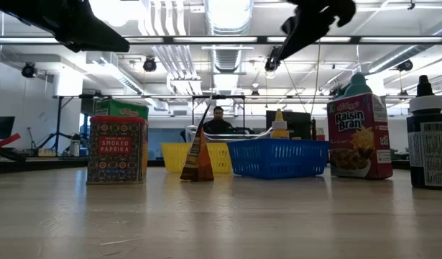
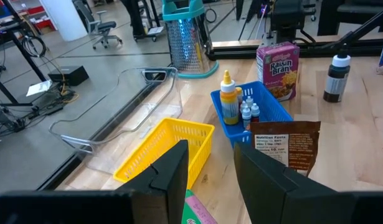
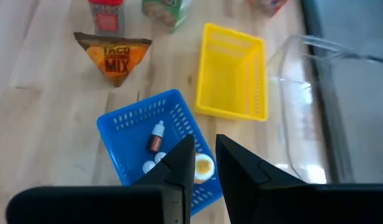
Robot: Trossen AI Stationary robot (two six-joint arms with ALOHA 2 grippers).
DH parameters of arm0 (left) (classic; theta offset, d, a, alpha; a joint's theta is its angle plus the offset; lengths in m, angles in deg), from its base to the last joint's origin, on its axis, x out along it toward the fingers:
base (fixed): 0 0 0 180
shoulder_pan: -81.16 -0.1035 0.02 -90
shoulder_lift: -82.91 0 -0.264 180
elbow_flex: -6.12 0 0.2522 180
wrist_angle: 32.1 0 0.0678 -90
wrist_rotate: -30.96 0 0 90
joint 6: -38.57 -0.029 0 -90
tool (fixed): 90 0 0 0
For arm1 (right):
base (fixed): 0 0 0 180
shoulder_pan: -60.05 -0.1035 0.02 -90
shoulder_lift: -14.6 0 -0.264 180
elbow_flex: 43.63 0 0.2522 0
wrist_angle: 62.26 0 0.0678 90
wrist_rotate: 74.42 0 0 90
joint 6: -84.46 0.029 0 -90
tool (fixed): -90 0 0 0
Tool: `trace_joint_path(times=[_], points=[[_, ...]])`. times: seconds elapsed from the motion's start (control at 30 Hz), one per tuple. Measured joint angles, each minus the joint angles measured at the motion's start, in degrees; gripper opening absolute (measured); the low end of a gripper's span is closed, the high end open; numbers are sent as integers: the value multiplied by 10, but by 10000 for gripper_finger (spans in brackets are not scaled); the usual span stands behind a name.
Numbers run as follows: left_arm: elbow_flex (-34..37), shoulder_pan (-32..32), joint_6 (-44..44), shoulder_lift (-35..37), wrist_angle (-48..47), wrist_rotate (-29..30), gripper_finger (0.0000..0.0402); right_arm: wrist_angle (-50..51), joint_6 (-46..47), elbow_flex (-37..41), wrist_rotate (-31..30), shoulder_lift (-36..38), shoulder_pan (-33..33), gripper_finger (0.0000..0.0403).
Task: Pick & Place Kitchen Items
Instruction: Remove the orange food coloring bottle from the blue bin
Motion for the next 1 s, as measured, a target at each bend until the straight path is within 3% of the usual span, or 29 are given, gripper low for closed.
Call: trace_joint_path(times=[0.6, 1.0], points=[[0, 0, 0, 0, 1, 0, 136, 171, -32, -199, 9, -300, -1, 147], [0, 0, 0, 0, 1, 0, 136, 163, -15, -209, 13, -371, -22, 173]])
